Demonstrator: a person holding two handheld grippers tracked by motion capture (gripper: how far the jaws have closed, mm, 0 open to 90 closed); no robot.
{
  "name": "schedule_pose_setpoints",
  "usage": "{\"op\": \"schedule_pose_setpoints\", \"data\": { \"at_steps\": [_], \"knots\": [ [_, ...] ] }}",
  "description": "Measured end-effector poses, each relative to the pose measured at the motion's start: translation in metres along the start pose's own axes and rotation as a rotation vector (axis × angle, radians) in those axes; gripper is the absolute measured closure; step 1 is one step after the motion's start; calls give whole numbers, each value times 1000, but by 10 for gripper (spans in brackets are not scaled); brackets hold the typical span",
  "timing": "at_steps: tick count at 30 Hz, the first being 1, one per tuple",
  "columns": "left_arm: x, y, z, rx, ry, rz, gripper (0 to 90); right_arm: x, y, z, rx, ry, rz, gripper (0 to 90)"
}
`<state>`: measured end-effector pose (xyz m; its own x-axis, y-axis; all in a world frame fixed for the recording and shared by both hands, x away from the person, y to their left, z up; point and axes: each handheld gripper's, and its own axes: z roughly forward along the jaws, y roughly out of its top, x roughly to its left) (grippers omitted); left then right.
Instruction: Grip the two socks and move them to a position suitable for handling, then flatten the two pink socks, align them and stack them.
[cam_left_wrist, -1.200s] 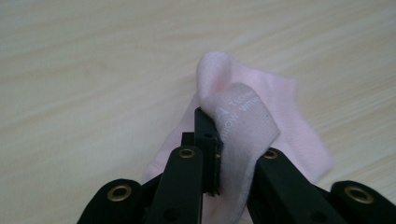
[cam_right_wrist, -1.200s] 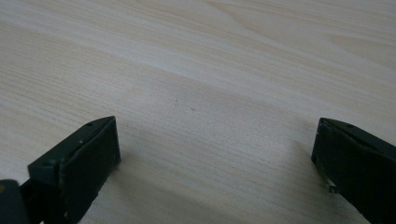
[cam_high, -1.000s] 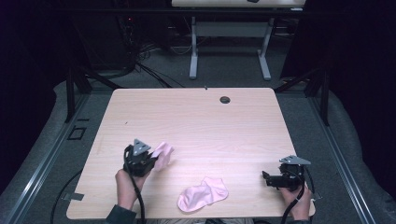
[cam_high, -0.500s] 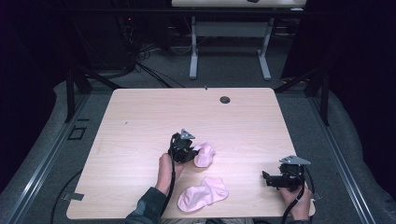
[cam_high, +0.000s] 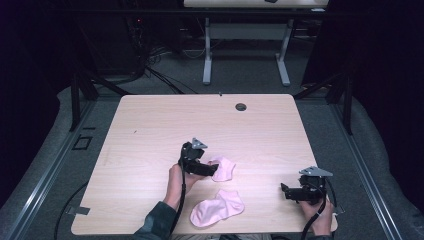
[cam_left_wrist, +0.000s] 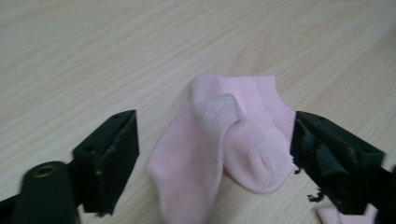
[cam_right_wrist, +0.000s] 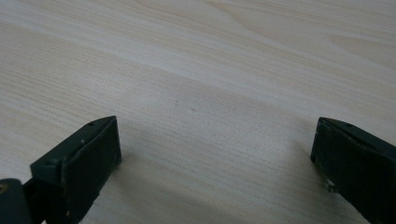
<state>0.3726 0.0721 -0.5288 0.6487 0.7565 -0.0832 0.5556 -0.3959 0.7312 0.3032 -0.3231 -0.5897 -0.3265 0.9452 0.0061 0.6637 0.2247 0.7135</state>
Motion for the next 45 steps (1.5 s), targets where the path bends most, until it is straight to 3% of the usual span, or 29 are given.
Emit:
{"op": "schedule_pose_setpoints", "data": {
  "at_steps": [2,3,4,7,11,15,18,21,26,36,41,45],
  "knots": [
    [2,-4,-17,-21,31,3,78,0,0,0,-2,-2,-2,18],
    [2,-4,-17,-21,31,3,65,1,0,0,-4,-1,-1,22],
    [6,-10,-31,-46,43,-6,58,1,0,0,-7,2,-5,28],
    [12,-22,-51,-42,57,-26,28,1,0,-1,-5,7,-14,29],
    [18,-40,-68,-39,83,-56,2,1,0,0,0,11,-10,22],
    [24,-56,-78,-20,71,-83,6,3,3,0,19,20,-23,0],
    [23,-69,-82,-2,69,-97,23,6,5,-3,-10,67,-18,0],
    [18,-81,-87,1,55,-118,35,20,10,-11,-48,121,-28,5],
    [10,-96,-91,7,37,-140,61,48,24,-21,-69,222,-100,14],
    [-4,-115,-92,32,-17,-160,101,94,43,-18,-44,298,-233,83],
    [-12,-117,-91,47,-31,-144,148,109,49,-15,-24,335,-265,145],
    [-18,-122,-86,57,-69,-143,191,120,53,-12,-11,359,-289,240]
  ]
}}
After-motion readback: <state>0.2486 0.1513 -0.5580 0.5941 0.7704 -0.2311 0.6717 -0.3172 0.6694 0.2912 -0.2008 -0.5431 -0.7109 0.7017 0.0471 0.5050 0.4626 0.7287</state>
